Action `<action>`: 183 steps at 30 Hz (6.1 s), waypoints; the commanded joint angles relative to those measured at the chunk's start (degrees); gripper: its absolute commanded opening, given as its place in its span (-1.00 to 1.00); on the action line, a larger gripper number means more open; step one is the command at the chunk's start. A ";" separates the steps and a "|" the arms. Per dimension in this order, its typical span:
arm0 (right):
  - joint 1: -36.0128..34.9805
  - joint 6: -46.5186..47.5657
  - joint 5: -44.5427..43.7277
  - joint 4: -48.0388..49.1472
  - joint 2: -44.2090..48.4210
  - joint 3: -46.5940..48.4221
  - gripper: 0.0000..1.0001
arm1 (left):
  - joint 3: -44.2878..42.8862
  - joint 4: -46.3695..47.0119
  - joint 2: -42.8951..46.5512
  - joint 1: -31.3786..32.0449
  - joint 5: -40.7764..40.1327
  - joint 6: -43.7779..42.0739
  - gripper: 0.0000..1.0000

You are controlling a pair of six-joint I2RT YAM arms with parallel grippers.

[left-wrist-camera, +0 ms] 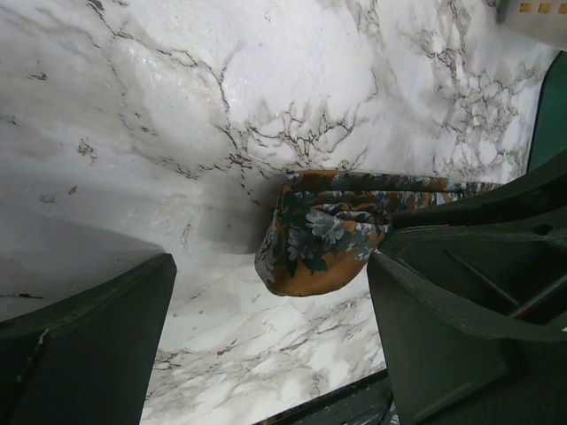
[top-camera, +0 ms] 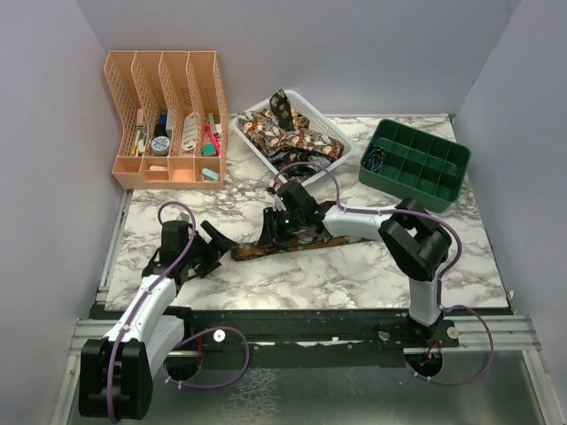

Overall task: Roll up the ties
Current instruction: Roll the tie at the center of the board.

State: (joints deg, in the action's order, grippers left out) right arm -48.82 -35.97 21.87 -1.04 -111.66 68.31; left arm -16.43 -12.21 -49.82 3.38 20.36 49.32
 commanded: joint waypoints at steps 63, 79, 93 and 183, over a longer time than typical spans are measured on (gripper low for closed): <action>-0.62 3.96 -5.65 -10.81 -4.52 4.01 -0.41 | -0.10 11.21 -7.28 3.66 6.61 -8.29 0.25; -0.59 4.07 -5.56 -11.82 -5.15 4.81 -0.41 | 1.39 17.97 -9.71 4.78 10.06 -9.79 0.05; -0.58 3.84 -5.95 -12.69 -5.68 5.50 -0.41 | 1.77 14.87 -8.25 6.18 7.80 -8.01 -0.03; 3.45 37.22 -11.24 -2.43 3.74 -2.50 0.67 | -17.43 -5.28 -15.65 16.93 -14.33 -10.85 -0.69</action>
State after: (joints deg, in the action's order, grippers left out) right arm -46.22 -4.38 7.60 -4.95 -107.61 66.24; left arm -32.34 -16.47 -65.23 20.01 7.64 38.11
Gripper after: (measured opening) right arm 0.834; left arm 0.187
